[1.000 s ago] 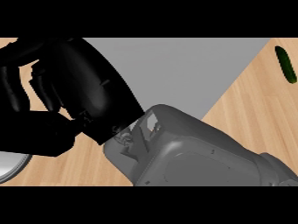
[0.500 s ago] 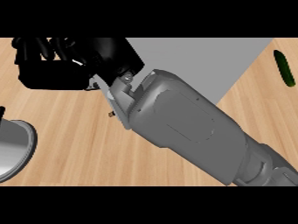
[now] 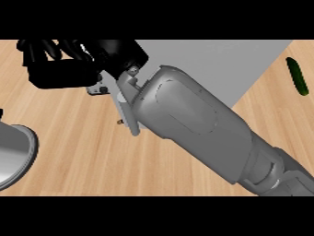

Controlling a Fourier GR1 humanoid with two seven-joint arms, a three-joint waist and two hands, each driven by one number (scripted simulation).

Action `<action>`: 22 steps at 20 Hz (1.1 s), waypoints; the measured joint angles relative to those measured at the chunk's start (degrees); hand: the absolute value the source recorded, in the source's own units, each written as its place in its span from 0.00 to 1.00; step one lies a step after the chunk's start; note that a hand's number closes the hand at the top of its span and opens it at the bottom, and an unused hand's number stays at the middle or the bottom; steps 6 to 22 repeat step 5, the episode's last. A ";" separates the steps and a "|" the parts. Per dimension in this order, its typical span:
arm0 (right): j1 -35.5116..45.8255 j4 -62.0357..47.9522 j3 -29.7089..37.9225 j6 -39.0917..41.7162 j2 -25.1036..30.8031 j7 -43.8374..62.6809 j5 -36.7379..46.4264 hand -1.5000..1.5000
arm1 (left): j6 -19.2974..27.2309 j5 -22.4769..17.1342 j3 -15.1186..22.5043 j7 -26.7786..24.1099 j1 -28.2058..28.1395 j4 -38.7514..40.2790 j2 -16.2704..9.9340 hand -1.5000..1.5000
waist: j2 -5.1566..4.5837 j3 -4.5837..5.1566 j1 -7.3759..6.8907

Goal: Pick up the wine, place it into the cabinet and close the cabinet

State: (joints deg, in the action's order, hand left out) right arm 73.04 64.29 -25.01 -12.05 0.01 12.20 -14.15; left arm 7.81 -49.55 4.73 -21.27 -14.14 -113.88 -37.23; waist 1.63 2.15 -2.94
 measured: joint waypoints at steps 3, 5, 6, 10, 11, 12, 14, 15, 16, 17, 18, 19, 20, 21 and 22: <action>0.53 -1.70 -0.27 0.76 0.02 -1.80 0.88 1.00 | 0.54 0.08 -0.02 0.35 0.44 -0.11 0.21 0.00 | 0.18 0.20 0.03; 1.11 -2.94 -0.25 1.58 -0.05 -3.14 1.09 1.00 | 0.66 0.30 0.14 0.46 0.93 -0.16 0.29 0.00 | 0.12 0.42 -0.03; 1.11 -2.94 -0.25 1.58 -0.05 -3.14 1.09 1.00 | 0.66 0.30 0.14 0.46 0.93 -0.16 0.29 0.00 | 0.12 0.42 -0.03; 1.11 -2.94 -0.25 1.58 -0.05 -3.14 1.09 1.00 | 0.66 0.30 0.14 0.46 0.93 -0.16 0.29 0.00 | 0.12 0.42 -0.03; 1.11 -2.94 -0.25 1.58 -0.05 -3.14 1.09 1.00 | 0.66 0.30 0.14 0.46 0.93 -0.16 0.29 0.00 | 0.12 0.42 -0.03; 1.11 -2.94 -0.25 1.58 -0.05 -3.14 1.09 1.00 | 0.66 0.30 0.14 0.46 0.93 -0.16 0.29 0.00 | 0.12 0.42 -0.03; 1.11 -2.94 -0.25 1.58 -0.05 -3.14 1.09 1.00 | 0.66 0.30 0.14 0.46 0.93 -0.16 0.29 0.00 | 0.12 0.42 -0.03; 1.11 -2.94 -0.25 1.58 -0.05 -3.14 1.09 1.00 | 0.66 0.30 0.14 0.46 0.93 -0.16 0.29 0.00 | 0.12 0.42 -0.03; 1.11 -2.94 -0.25 1.58 -0.05 -3.14 1.09 1.00 | 0.66 0.30 0.14 0.46 0.93 -0.16 0.29 0.00 | 0.12 0.42 -0.03; 1.11 -2.94 -0.25 1.58 -0.05 -3.14 1.09 1.00 | 0.66 0.30 0.14 0.46 0.93 -0.16 0.29 0.00 | 0.12 0.42 -0.03; 1.11 -2.94 -0.25 1.58 -0.05 -3.14 1.09 1.00 | 0.66 0.30 0.14 0.46 0.93 -0.16 0.29 0.00 | 0.12 0.42 -0.03; 1.11 -2.94 -0.25 1.58 -0.05 -3.14 1.09 1.00 | 0.66 0.30 0.14 0.46 0.93 -0.16 0.29 0.00 | 0.12 0.42 -0.03; 1.11 -2.94 -0.25 1.58 -0.05 -3.14 1.09 1.00 | 0.66 0.30 0.14 0.46 0.93 -0.16 0.29 0.00 | 0.12 0.42 -0.03; 1.11 -2.94 -0.25 1.58 -0.05 -3.14 1.09 1.00 | 0.66 0.30 0.14 0.46 0.93 -0.16 0.29 0.00 | 0.12 0.42 -0.03; 1.11 -2.94 -0.25 1.58 -0.05 -3.14 1.09 1.00 | 0.66 0.30 0.14 0.46 0.93 -0.16 0.29 0.00 | 0.12 0.42 -0.03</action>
